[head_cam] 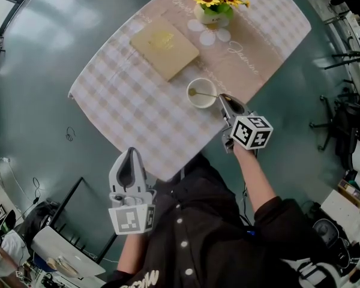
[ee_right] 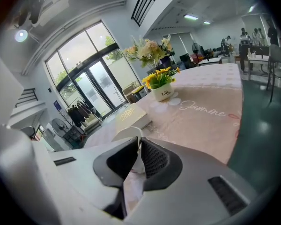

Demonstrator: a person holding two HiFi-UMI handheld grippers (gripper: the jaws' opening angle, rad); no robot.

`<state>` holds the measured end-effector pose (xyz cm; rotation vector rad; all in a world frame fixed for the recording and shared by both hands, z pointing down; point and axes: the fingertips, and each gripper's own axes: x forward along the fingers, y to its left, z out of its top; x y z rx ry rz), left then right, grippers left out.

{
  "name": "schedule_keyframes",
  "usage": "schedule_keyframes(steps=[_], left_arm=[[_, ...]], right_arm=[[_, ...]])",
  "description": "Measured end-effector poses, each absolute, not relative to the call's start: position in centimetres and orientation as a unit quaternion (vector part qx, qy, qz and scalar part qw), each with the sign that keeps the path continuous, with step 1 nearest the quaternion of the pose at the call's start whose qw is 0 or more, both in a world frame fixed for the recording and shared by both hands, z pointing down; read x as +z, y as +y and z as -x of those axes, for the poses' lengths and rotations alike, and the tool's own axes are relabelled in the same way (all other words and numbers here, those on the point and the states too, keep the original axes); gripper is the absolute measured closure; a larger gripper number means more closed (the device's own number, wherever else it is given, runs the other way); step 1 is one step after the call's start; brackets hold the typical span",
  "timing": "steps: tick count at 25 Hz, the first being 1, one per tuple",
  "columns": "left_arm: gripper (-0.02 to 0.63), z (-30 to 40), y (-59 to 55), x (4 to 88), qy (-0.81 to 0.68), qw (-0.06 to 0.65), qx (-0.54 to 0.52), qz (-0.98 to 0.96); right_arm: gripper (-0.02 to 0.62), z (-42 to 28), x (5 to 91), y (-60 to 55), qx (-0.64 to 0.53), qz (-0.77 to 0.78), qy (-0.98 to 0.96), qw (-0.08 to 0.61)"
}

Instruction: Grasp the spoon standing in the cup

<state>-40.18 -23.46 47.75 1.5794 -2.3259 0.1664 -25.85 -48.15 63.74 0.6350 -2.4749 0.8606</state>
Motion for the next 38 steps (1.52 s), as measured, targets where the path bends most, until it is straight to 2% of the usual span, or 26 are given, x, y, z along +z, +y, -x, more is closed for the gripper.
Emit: schedule_keyframes(steps=[11, 18, 27, 38], left_arm=[[0.589, 40.8, -23.4, 47.8, -0.818, 0.161, 0.056, -0.549], [0.589, 41.0, -22.5, 47.2, -0.825, 0.159, 0.058, -0.539], [0.589, 40.9, -22.2, 44.1, -0.826, 0.115, 0.041, -0.550], [0.589, 41.2, -21.3, 40.3, -0.830, 0.067, 0.012, -0.554]], right_arm=[[0.589, 26.3, 63.5, -48.2, 0.315, -0.231, -0.894, 0.219], [0.591, 26.5, 62.1, -47.8, 0.258, -0.221, -0.912, 0.232], [0.591, 26.1, 57.9, -46.7, 0.184, -0.204, -0.933, 0.235], [0.591, 25.1, 49.1, -45.5, 0.112, -0.220, -0.953, 0.176]])
